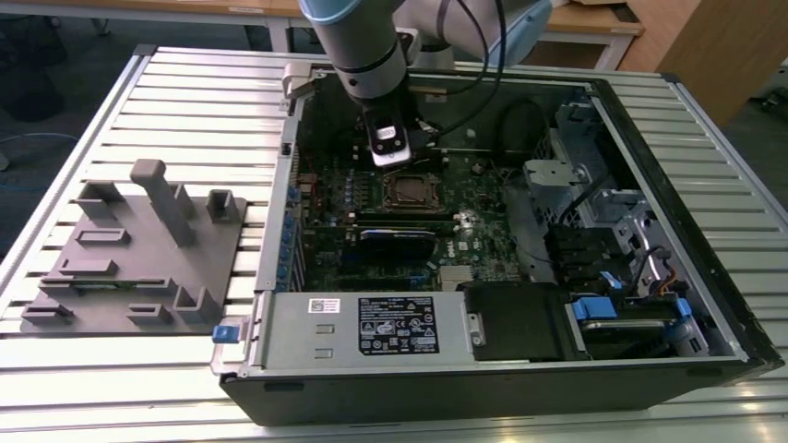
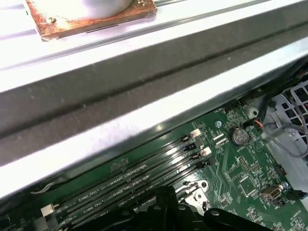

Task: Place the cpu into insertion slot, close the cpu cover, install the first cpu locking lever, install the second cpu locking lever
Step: 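Install the first cpu locking lever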

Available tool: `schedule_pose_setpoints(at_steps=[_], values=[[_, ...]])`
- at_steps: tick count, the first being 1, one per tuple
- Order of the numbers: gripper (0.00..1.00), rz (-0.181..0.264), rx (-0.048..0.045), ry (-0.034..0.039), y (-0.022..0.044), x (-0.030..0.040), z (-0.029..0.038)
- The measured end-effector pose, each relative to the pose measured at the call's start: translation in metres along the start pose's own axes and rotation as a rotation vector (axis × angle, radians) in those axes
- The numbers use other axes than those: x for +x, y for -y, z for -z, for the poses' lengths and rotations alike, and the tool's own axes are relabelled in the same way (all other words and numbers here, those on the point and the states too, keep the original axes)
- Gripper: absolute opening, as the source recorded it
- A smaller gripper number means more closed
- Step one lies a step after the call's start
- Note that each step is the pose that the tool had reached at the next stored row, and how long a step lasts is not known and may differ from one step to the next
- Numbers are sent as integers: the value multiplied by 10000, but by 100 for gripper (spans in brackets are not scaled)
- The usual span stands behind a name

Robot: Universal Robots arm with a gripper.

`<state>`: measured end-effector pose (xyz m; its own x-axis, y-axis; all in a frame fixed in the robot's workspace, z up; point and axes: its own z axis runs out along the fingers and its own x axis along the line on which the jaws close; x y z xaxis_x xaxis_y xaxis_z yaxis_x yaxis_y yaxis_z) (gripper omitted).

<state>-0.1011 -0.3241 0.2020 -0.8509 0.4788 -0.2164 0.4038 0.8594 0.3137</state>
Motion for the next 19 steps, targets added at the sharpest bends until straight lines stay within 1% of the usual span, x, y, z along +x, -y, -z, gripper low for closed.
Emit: schedule_pose_setpoints(at_steps=[6,7,15,19], values=[[10,-2,8,5,-5,6,-18],[10,-7,21,13,-4,-1,-39],[10,-11,91,53,-14,-47,-114],[10,-7,123,70,-17,-60,-133]])
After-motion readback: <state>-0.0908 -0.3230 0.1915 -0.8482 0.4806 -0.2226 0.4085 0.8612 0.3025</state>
